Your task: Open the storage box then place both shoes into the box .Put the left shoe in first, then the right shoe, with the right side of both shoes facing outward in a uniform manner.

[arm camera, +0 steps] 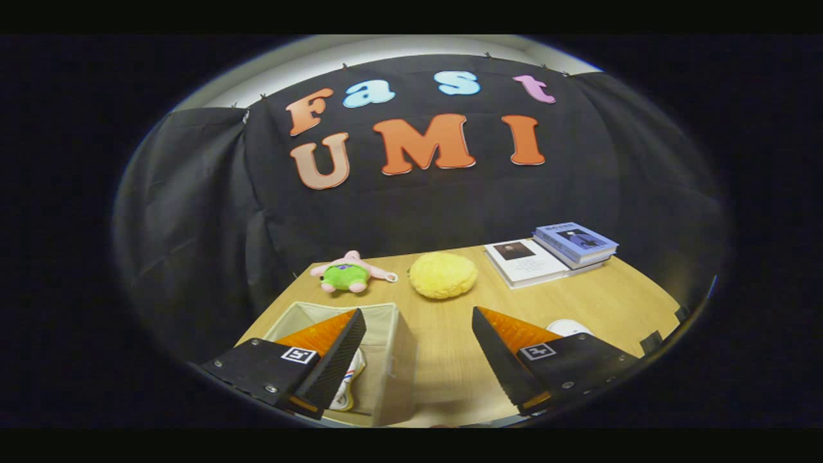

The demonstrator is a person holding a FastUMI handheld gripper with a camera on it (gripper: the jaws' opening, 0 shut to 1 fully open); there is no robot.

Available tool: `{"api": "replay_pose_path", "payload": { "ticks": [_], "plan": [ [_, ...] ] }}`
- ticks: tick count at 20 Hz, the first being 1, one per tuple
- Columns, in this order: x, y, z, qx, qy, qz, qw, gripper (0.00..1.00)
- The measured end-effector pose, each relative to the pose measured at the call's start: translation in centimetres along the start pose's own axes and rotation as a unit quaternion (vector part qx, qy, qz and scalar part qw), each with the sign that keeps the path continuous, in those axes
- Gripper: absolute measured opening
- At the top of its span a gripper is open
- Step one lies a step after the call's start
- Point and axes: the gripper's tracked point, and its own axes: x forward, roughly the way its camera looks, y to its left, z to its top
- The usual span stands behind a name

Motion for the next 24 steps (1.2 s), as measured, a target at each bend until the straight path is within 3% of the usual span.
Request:
{"api": "replay_pose_path", "payload": {
  "ticks": [8,15,19,24],
  "plan": [
    [-0.6,-13.6,-1.9,0.012,0.012,-0.092,0.996,0.99],
    [-1.2,-23.5,-7.7,0.023,0.072,-0.152,0.985,0.99],
    [-1.3,-26.9,-11.0,0.028,0.108,-0.157,0.981,0.99],
    [-0.2,-27.4,-15.2,0.025,0.165,-0.121,0.979,0.97]
  ]
}}
